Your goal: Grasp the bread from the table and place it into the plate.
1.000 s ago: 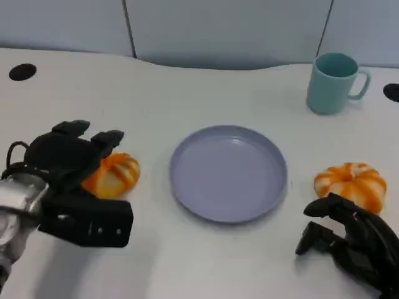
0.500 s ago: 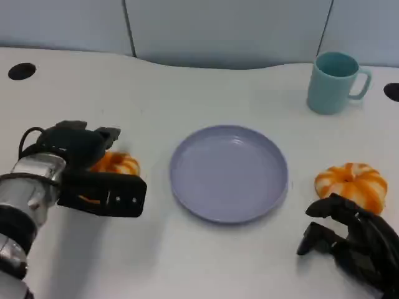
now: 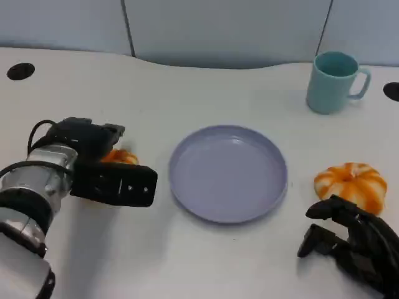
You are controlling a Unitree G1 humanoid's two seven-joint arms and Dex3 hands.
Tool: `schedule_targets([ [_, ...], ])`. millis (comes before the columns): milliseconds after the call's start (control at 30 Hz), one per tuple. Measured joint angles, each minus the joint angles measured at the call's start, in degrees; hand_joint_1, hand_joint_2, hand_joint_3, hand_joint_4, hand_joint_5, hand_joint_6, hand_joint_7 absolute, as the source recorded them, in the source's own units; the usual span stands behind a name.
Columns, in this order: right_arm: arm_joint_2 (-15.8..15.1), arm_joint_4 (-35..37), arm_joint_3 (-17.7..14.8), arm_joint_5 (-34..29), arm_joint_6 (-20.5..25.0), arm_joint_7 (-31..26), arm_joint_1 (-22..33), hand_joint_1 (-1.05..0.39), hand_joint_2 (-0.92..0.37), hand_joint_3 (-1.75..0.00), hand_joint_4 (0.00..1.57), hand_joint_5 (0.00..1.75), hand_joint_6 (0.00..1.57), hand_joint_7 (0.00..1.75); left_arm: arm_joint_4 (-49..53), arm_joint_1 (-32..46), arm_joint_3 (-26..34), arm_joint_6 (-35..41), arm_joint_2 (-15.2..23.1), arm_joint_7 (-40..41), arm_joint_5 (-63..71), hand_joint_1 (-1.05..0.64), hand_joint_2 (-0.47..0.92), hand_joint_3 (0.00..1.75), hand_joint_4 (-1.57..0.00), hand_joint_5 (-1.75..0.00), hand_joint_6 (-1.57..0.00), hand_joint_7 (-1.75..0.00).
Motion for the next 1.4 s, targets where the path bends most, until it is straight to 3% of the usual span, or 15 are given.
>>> schedule_targets([
  [267, -0.02, -2.87, 0.29, 0.13, 1.29, 0.03, 1.84, -0.47, -0.92, -0.21, 0.63, 1.39, 0.71, 0.90, 4.02, -0.13, -1.57, 2.86, -3.32, -0.30, -1.08, -0.62, 0.84, 0.01, -0.05, -0.03, -0.14, 0.00],
  [800, -0.65, -6.98, 0.30, 0.44, 4.43, -0.09, 4.46, -0.48, -0.92, -0.20, 0.63, 1.41, 0.66, 0.99, 4.72, 0.64, -2.38, 5.35, -4.59, -0.89, -3.77, -0.57, 0.82, 0.00, -0.04, 0.00, -0.12, 0.00],
  [867, -0.68, -7.41, 0.30, 0.58, 4.81, -0.10, 4.77, -0.47, -0.92, -0.20, 0.63, 1.40, 0.65, 0.99, 4.79, 0.66, -2.44, 5.65, -4.74, -0.89, -3.99, -0.38, 0.80, 0.00, -0.16, -0.05, -0.19, -0.02],
  [933, -0.69, -7.76, 0.30, 0.92, 5.16, -0.10, 5.04, -0.47, -0.92, -0.20, 0.63, 1.40, 0.65, 0.99, 4.68, 1.76, -2.65, 5.25, -4.71, 4.25, -3.98, -0.27, 0.79, 0.00, -0.23, -0.08, -0.23, -0.03],
  [1033, -0.76, -8.22, 0.25, 1.18, 5.26, -0.09, 5.57, -0.47, -0.92, -0.20, 0.63, 1.40, 0.65, 1.00, 4.43, 3.50, -3.15, 3.93, -4.70, 12.02, -3.95, -0.24, 0.79, 0.00, -0.25, -0.07, -0.25, -0.02],
  [1300, -0.76, -8.66, 0.28, 1.20, 5.37, -0.09, 6.07, -0.47, -0.92, -0.20, 0.64, 1.39, 0.64, 1.00, 4.53, 3.96, -4.04, 3.54, -4.71, 13.86, -4.03, -0.24, 0.79, 0.00, -0.26, -0.05, -0.25, -0.01],
  [1333, -0.77, -8.70, 0.27, 1.20, 5.37, -0.09, 6.09, -0.47, -0.92, -0.20, 0.63, 1.39, 0.64, 1.00, 4.54, 3.96, -4.08, 3.54, -4.71, 13.93, -4.04, -0.26, 0.85, 0.01, -0.62, -0.91, -0.69, -0.17],
  [1367, -0.77, -8.84, 0.30, 1.21, 5.48, -0.10, 6.11, -0.47, -0.92, -0.20, 0.63, 1.39, 0.64, 1.00, 4.54, 4.22, -4.14, 3.04, -4.62, 15.20, -4.01, -0.27, 0.87, 0.01, -0.68, -1.32, -0.86, -0.21],
  [1400, -0.77, -8.99, 0.32, 1.26, 5.65, -0.10, 6.20, -0.47, -0.92, -0.20, 0.63, 1.39, 0.64, 1.00, 4.55, 4.87, -4.20, 2.11, -4.41, 17.55, -3.99, -0.26, 0.90, 0.07, -0.66, -1.57, -0.95, -0.30],
])
